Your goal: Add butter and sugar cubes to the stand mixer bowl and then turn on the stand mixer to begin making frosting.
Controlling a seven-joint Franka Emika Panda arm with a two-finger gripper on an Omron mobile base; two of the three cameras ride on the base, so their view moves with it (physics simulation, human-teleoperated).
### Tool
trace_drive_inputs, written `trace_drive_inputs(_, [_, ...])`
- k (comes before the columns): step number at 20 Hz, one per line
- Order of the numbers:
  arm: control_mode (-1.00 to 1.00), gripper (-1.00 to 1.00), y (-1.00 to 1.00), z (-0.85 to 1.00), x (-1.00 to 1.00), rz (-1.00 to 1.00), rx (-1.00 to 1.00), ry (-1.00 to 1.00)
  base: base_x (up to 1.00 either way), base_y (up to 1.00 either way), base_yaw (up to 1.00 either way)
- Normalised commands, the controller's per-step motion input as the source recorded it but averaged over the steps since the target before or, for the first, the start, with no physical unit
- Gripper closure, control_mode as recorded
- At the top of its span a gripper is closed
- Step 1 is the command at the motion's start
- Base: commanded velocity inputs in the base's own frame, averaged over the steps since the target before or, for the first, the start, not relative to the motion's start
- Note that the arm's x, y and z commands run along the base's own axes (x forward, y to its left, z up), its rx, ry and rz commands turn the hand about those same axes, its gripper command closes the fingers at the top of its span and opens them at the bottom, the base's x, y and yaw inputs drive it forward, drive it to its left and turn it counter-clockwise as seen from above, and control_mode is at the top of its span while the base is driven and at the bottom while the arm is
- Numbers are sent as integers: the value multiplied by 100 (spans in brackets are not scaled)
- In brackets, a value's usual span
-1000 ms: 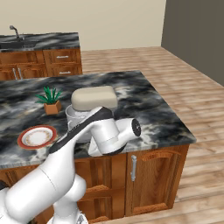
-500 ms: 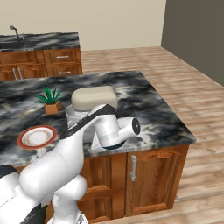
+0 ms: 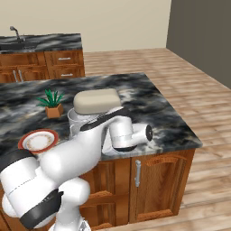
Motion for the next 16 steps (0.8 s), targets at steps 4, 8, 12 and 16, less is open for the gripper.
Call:
trace_drive_inputs(4, [-100, -100, -1, -17, 7, 0, 0, -4, 0, 0, 0])
trace_drive_inputs(8, [-100, -100, 0, -3, 0, 2, 0, -7, 0, 0, 0])
trace_drive_inputs(12, [-100, -100, 7, 0, 0, 2, 0, -9, 0, 0, 0])
trace_drive_inputs(16, [-100, -100, 18, 0, 0, 1, 0, -5, 0, 0, 0])
